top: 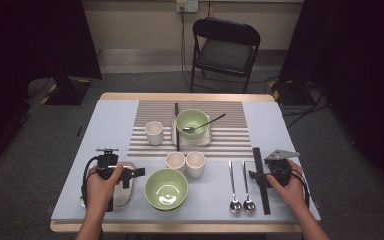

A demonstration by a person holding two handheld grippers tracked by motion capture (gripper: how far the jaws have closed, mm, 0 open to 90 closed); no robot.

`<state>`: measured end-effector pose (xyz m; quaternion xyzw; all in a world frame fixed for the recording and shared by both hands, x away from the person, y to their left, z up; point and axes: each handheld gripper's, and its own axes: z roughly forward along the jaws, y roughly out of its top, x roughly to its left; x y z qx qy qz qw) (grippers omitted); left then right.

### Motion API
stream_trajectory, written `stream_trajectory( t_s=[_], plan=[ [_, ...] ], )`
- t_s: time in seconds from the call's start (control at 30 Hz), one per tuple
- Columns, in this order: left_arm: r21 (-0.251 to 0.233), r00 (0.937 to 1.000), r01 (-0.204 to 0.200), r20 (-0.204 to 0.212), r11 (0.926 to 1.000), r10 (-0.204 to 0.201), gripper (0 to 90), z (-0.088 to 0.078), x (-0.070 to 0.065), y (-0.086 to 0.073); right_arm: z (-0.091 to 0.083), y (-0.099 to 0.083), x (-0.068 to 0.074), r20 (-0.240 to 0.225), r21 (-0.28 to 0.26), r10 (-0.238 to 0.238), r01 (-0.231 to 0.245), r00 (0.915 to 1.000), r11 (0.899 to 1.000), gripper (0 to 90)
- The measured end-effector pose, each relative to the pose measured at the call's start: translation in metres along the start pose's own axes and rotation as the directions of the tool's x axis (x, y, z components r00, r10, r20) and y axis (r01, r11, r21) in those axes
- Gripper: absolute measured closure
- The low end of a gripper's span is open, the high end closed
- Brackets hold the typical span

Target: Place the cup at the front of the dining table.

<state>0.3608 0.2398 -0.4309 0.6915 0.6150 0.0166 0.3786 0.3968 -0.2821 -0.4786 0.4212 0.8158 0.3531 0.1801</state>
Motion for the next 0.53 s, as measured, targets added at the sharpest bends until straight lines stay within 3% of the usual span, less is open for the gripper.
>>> stream_trajectory(
  t_s=[0.23, 0.53],
  plan=[
    [0.005, 0.9991, -0.032, -0.026, 0.9995, 0.032, 18.5, 0.0007, -0.0006, -0.0044, 0.0000, 0.0000, -0.0001, 0.000, 0.000, 0.000, 0.000, 1.0000, 1.000, 15.2],
    [0.000, 0.9985, -0.030, -0.046, 0.9996, 0.030, 18.2, 0.0003, 0.0038, -0.0084, -0.0001, 0.0000, 0.0000, -0.001, 0.001, 0.001, -0.001, 1.0000, 1.000, 15.2]
  ],
)
